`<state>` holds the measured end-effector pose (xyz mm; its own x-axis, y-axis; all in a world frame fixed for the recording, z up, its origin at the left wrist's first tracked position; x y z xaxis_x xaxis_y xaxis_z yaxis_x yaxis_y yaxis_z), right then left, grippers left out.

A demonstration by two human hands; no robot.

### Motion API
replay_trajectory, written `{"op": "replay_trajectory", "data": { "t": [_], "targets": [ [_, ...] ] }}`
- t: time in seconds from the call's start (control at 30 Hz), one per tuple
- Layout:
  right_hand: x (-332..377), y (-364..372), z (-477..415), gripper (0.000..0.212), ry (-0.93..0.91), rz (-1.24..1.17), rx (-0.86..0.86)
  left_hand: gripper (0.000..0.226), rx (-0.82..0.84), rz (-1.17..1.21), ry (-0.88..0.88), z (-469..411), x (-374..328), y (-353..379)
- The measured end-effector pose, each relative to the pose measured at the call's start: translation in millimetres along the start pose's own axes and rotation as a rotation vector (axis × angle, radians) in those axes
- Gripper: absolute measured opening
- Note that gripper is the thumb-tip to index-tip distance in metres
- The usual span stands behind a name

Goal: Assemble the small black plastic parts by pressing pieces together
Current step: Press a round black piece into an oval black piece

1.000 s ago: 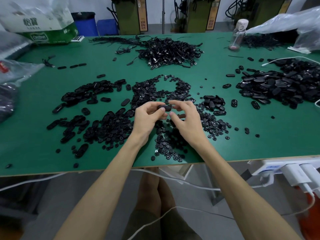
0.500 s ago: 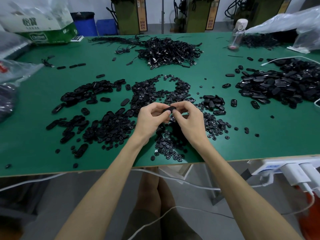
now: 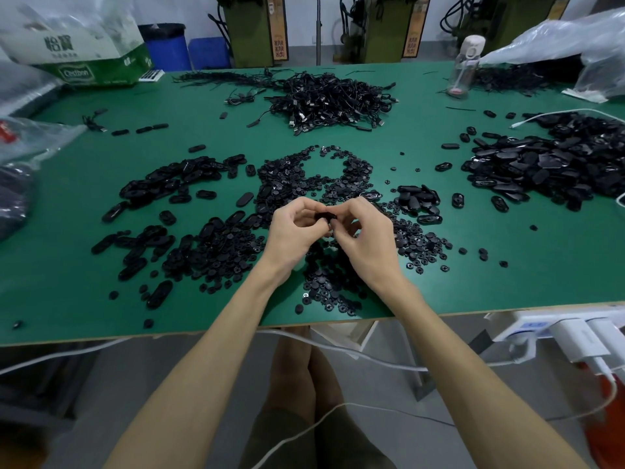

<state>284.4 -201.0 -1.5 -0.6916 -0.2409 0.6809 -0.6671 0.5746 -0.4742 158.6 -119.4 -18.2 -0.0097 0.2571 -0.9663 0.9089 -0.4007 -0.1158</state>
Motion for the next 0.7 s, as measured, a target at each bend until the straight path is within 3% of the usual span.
{"op": "replay_trajectory", "data": {
  "t": [0.3,0.7],
  "targets": [
    [-2.3,-2.0,-0.5,0.028,0.043,-0.043,-0.034,0.014,0.009,0.062,0.007,0.0,0.6,-0.8],
    [-2.2,-5.3,-0.5,0.016,0.082,-0.08,-0.021,0.018,0.033,0.14,-0.006,-0.5,1.1,-1.5]
  ]
}}
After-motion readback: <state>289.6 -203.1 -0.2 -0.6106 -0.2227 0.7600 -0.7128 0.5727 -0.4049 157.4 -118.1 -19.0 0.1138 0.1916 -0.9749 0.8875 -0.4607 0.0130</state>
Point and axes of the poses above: each hand's wrist, its own z-axis away from the middle knuckle, its own y-axis out of the palm, x = y × z, the point moved 3 cm from there along -z, towards the middle knuckle, and after that the axes turned 1 degree about x, right-handed, at the moved point
